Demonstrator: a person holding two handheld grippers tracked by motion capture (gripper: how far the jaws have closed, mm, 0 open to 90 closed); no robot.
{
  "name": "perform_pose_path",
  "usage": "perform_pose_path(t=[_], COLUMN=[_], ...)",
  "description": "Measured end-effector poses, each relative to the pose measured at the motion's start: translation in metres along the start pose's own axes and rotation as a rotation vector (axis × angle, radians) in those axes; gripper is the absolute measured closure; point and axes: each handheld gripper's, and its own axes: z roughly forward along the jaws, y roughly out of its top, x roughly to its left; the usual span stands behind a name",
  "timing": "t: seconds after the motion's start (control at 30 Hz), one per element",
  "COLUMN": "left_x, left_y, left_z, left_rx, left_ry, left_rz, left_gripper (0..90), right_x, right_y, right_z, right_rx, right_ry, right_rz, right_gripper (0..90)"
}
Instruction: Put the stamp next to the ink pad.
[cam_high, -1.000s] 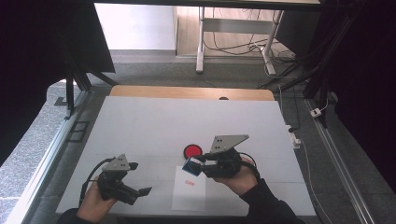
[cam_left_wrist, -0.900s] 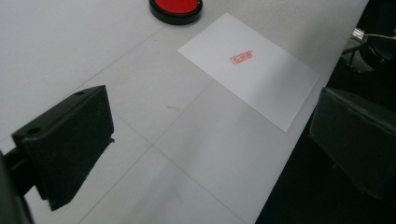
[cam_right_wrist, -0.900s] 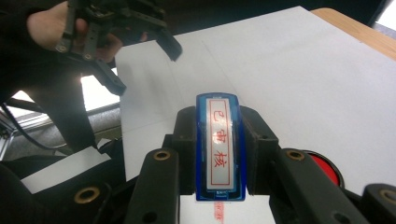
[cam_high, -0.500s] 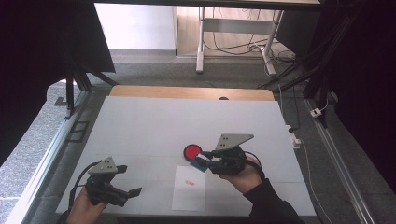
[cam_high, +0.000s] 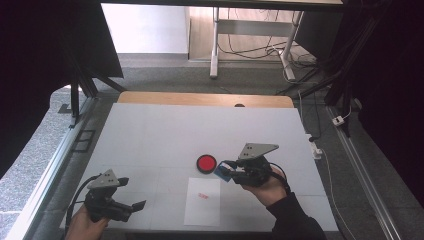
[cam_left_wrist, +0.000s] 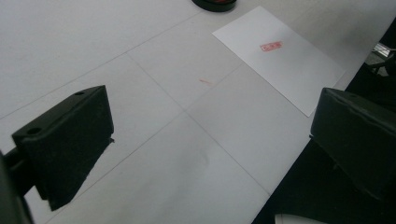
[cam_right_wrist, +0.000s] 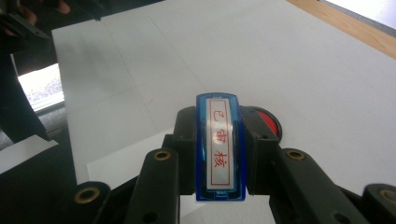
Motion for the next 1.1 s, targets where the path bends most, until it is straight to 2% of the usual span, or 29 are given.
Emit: perform_pose_path(t=[0.33,0.53,1.1], left_x=[-0.002,-0.002,-0.001], left_y=[0.000,-0.001,-0.002], left_z=[0.001,-0.001,-0.004], left_rx=[0.012,0.006,0.005], left_ry=[0.025,0.036,0.055], left_rz=[0.012,-0.002,-0.013], left_gripper=[0.0,0.0,0.0], right_x=[-0.009,-0.015,-0.040], right_y=[-0.010,-0.014,-0.033], right_z=[-0.006,-0.010,-0.011], right_rx=[0.015,0.019,0.076], right_ry=[-0.036,-0.072,-0.223], right_rz=[0.027,0.040,0.078], right_gripper=[70.7,70.7,70.6])
